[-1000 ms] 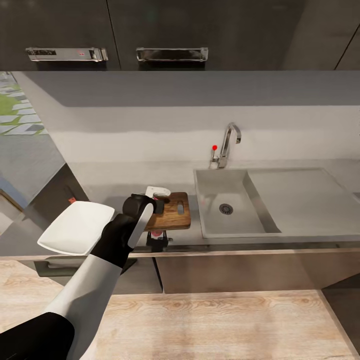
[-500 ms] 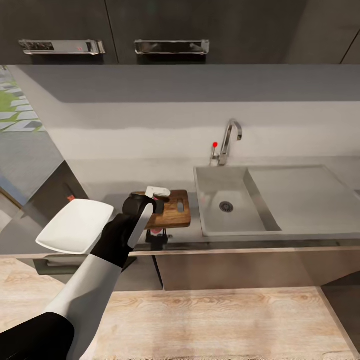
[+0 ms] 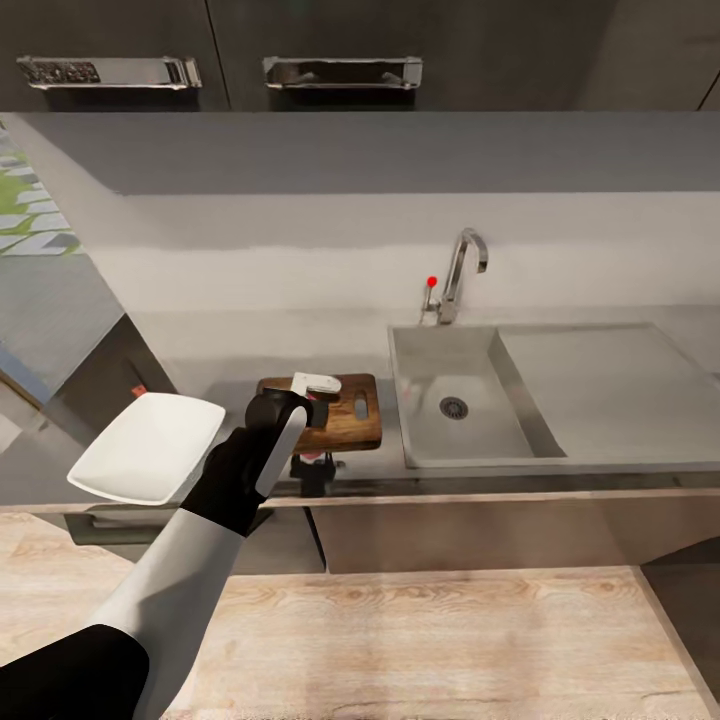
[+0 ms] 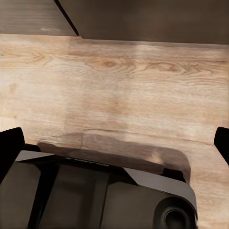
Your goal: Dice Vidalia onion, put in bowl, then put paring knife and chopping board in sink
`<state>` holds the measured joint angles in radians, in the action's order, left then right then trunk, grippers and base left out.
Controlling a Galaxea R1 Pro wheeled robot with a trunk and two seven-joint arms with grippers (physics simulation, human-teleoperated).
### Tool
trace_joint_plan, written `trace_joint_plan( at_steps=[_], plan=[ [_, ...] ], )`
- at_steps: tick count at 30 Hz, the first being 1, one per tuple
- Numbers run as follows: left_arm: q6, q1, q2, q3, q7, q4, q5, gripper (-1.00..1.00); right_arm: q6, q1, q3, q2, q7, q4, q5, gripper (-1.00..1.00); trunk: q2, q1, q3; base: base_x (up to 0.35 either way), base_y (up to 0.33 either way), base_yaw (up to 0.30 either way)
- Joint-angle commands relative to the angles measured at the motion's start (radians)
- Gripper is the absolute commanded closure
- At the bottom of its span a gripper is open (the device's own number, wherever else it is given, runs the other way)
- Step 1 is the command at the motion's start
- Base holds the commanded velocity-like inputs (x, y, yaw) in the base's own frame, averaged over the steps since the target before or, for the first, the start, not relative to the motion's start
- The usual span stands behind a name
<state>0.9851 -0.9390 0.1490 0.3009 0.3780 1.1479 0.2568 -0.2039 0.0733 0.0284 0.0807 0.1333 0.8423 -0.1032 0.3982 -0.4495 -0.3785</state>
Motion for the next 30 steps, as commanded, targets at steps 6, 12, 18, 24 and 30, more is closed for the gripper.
trace_joint_plan(
  at_steps=[6,12,18,24,30],
  plan=[
    [0.003,-0.001,0.0,0.001,0.01,0.0,0.01,1.0,-0.002,0.0,-0.002,0.001,0.002,0.001,-0.01,-1.0,0.002,-0.001,-0.011,0.0,0.0,0.0],
    [0.003,-0.001,0.0,0.001,0.01,0.0,0.01,1.0,-0.002,0.0,-0.002,0.001,0.002,0.001,-0.01,-1.0,0.002,-0.001,-0.021,0.0,0.0,0.0],
    [0.003,-0.001,0.0,0.001,0.01,0.0,0.01,1.0,-0.002,0.0,-0.002,0.001,0.002,0.001,-0.01,-1.0,0.002,-0.001,-0.025,0.0,0.0,0.0],
    [0.003,-0.001,0.0,0.001,0.01,-0.001,0.01,1.0,-0.003,0.0,-0.002,-0.001,0.002,0.001,-0.011,-1.0,0.002,-0.001,-0.025,0.0,0.0,0.0],
    [0.003,-0.001,0.0,0.001,0.01,-0.001,0.01,1.0,-0.002,0.0,-0.002,-0.001,0.002,0.001,-0.012,-1.0,0.002,-0.001,-0.025,0.036,0.0,0.0]
  ],
)
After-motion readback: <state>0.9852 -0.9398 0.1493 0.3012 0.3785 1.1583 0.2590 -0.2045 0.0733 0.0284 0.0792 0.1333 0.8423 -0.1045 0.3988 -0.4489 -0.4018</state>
